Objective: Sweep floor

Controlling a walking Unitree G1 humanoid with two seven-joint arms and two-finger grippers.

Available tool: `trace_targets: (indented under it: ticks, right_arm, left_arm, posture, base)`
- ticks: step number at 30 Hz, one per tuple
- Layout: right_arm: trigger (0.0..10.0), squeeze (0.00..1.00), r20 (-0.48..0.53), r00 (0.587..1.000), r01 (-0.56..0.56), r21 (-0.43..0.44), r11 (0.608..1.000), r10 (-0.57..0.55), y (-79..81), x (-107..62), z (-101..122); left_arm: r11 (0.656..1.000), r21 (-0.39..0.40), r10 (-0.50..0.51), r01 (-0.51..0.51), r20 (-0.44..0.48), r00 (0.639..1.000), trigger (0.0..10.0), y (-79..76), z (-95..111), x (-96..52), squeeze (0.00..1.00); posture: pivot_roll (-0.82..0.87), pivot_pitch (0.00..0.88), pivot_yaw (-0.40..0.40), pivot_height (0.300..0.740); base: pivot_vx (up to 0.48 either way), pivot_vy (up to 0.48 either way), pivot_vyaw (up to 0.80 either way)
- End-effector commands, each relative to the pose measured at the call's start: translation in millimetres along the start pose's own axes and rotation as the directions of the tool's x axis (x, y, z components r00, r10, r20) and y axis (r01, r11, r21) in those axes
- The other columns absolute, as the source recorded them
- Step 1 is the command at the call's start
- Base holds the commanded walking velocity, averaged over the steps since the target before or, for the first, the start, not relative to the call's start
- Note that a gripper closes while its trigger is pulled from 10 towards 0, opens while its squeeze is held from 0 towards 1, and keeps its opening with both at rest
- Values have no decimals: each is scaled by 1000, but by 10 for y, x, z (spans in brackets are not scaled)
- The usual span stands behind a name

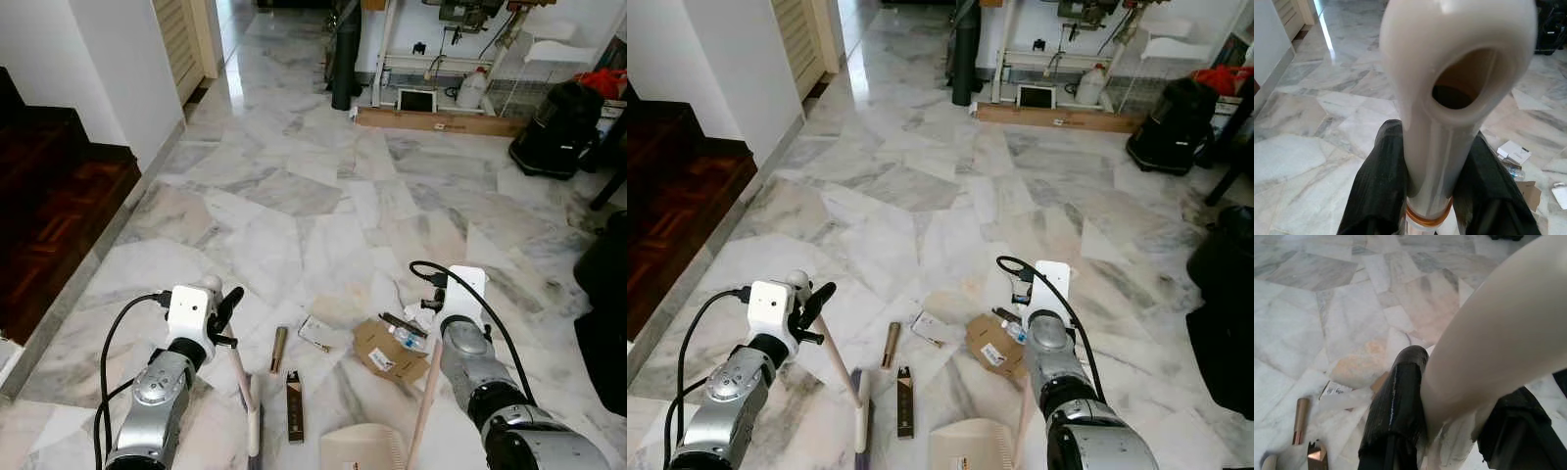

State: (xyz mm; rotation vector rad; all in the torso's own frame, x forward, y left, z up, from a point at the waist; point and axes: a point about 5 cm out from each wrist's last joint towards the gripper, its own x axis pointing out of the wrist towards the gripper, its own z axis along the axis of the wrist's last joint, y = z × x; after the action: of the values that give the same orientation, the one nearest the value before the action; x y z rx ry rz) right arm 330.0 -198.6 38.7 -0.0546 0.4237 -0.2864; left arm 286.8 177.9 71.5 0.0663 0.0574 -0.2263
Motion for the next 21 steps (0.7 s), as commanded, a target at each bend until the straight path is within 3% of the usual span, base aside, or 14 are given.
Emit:
trace_targets:
  ticks: [1, 14, 21]
  right_arm:
    - [10000, 0, 12, 1000, 8, -6, 1000, -8, 0, -9, -4]
    - [10000, 0, 222, 974, 18, 83, 996, -37, -24, -27, 260]
    - [10000, 0, 220, 975, 3, 76, 997, -20, 2, -33, 230]
  left_arm:
    - [1000, -17, -8, 8, -22, 1000, 10000, -3, -28, -14, 0]
    - [1000, -20, -21, 21, -34, 999, 10000, -14, -48, -26, 0]
    - [999, -25, -28, 27, -35, 999, 10000, -36, -53, -22, 0]
  posture:
    - [10, 91, -28, 740]
    - [9, 89, -28, 740]
    - [14, 84, -31, 740]
  base:
    - [0, 0, 0]
    - [0, 0, 0]
    - [0, 0, 0]
